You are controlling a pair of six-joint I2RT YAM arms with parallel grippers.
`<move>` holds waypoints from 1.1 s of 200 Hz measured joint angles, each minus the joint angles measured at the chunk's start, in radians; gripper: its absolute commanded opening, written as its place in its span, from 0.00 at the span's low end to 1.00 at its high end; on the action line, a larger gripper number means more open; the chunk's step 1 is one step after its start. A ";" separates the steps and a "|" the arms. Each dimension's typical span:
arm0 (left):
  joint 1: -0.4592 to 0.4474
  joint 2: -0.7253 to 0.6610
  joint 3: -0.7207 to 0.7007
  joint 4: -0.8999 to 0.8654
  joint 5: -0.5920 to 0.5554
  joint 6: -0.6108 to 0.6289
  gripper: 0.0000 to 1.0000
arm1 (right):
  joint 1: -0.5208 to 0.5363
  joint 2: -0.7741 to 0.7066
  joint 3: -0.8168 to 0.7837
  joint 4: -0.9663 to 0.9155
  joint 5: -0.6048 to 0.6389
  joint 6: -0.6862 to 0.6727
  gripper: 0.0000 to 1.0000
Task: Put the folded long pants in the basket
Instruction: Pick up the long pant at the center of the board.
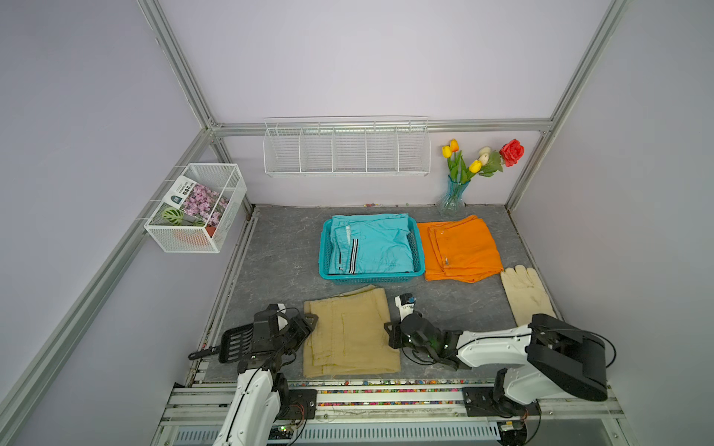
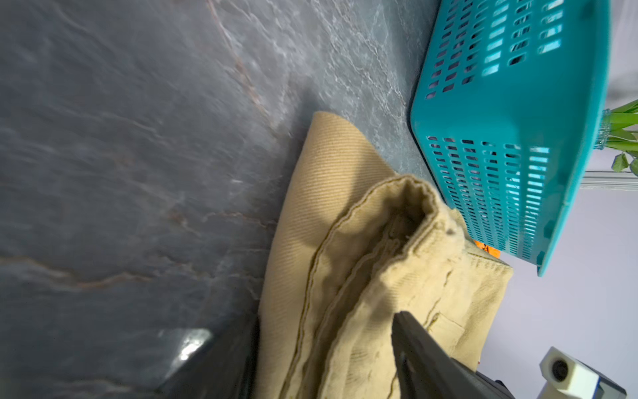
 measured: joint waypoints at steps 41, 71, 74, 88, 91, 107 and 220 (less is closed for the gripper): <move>-0.001 0.095 -0.010 0.052 0.033 0.003 0.12 | 0.000 0.032 0.013 0.000 -0.001 0.000 0.00; -0.001 0.144 0.018 0.035 0.040 0.018 0.00 | 0.000 0.037 0.019 -0.001 -0.001 -0.001 0.00; -0.001 0.145 0.026 0.025 0.039 0.019 0.00 | 0.000 0.037 0.019 -0.001 -0.001 -0.003 0.00; -0.001 0.140 0.060 -0.021 0.037 0.021 0.00 | 0.000 0.037 0.023 -0.007 -0.003 -0.007 0.00; -0.001 0.136 0.066 -0.028 0.037 0.022 0.00 | 0.000 0.036 0.023 -0.008 -0.003 -0.009 0.00; -0.002 0.103 0.101 -0.084 0.038 0.022 0.00 | 0.003 0.020 0.029 -0.029 -0.002 -0.019 0.00; -0.037 -0.082 0.542 -0.427 0.091 -0.039 0.00 | 0.095 -0.322 0.232 -0.375 0.064 -0.192 0.00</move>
